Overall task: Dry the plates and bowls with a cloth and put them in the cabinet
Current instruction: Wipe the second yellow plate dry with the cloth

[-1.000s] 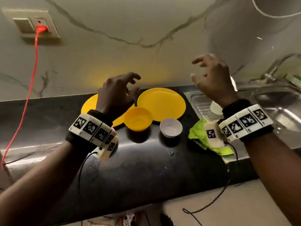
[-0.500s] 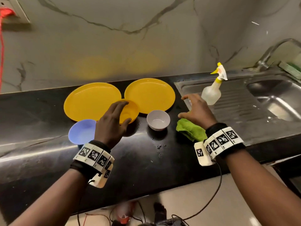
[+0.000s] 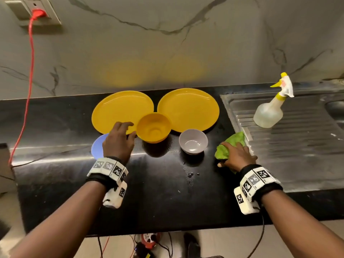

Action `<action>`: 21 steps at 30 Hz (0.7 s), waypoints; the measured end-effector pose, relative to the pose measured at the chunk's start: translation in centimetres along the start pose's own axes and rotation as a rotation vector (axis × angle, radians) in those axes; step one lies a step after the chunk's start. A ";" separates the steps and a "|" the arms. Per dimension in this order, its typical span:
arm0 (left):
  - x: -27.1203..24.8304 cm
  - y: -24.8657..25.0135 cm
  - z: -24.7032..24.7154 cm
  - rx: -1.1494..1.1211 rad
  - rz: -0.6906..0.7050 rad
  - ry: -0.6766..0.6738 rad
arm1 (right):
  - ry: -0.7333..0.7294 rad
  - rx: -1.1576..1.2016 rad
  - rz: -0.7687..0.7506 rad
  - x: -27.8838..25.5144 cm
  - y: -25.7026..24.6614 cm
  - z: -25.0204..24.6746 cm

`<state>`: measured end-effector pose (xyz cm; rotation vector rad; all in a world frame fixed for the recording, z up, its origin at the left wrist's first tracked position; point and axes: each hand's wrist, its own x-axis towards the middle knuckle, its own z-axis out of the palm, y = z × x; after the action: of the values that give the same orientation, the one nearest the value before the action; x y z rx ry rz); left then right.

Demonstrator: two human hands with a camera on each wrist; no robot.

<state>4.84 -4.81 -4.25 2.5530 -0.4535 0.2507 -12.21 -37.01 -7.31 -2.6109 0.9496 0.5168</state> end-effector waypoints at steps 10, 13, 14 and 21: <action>6.3 -6.3 -5.3 0.307 -0.183 0.004 | 0.297 0.257 -0.044 0.1 -0.6 -8.4; 7.9 -8.8 -5.4 0.367 -0.361 -0.146 | 0.389 0.466 -0.182 -1.2 -3.5 -10.3; 8.3 -9.7 -5.4 0.391 -0.407 -0.204 | 0.357 0.554 -0.219 -1.8 -4.8 -10.5; 10.5 -13.2 -4.2 0.490 -0.472 -0.369 | 0.251 0.493 -0.316 -3.4 -10.4 -8.5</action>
<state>19.09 5.22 -4.14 3.1003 0.1140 -0.3271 -5.82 -31.03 3.46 -2.3290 0.6110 -0.1181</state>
